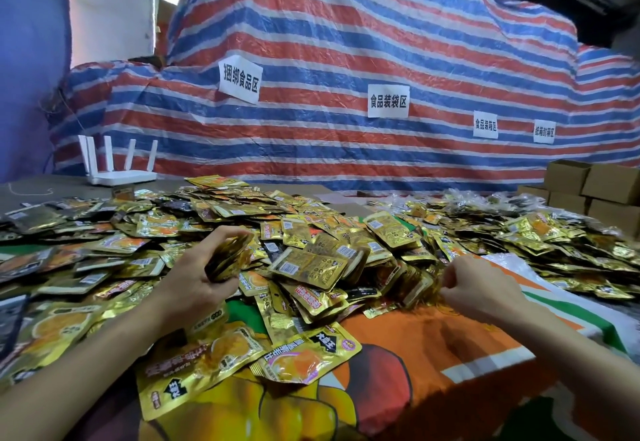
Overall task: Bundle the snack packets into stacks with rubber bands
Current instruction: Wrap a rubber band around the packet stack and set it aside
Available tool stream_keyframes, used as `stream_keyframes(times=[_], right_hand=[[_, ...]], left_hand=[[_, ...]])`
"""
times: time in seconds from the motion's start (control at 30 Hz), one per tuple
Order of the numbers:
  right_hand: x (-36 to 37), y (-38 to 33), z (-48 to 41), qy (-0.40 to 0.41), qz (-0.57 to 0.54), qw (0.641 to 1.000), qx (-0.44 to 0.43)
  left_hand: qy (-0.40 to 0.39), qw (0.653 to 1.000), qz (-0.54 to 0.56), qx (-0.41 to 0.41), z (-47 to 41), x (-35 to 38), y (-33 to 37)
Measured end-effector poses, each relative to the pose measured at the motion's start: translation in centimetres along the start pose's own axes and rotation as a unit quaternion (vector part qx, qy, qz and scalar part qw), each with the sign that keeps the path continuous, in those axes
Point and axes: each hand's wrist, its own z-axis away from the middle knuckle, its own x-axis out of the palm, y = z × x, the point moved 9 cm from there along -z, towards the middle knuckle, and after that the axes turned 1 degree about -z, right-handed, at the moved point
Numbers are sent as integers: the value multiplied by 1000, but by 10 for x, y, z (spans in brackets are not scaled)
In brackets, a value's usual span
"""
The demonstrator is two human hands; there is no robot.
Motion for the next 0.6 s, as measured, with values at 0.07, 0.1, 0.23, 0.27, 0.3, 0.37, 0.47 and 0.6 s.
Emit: stream_keyframes(times=[0.07,0.1,0.23,0.27,0.3,0.37,0.47,0.6], right_hand=[[0,4,0,6,20,1000,14],[0,6,-1,7,25,999,20],[-8,1,-5,28,-3,1000,-4],[-8,-6,-5,24,-21,999,-32],[-6,-17,-4,4,-44,997,-71],[7,-42,6,-74,-77,983,-151],[26,-58,20,-150,-40,967,-201],[23,-37,15,-115,131,975,-135]], left_hand=[[5,1000,-6,6,0,-1,0],[7,1000,-7,9,0,-2,0],[9,1000,-3,15,-2,-2,-1],[8,1000,-4,16,-2,-2,-1],[8,1000,-6,16,-2,-2,-1],[7,1000,-5,15,-2,-2,-2],[1,1000,4,12,-2,-1,-3],[-3,1000,14,12,-2,-1,-1]])
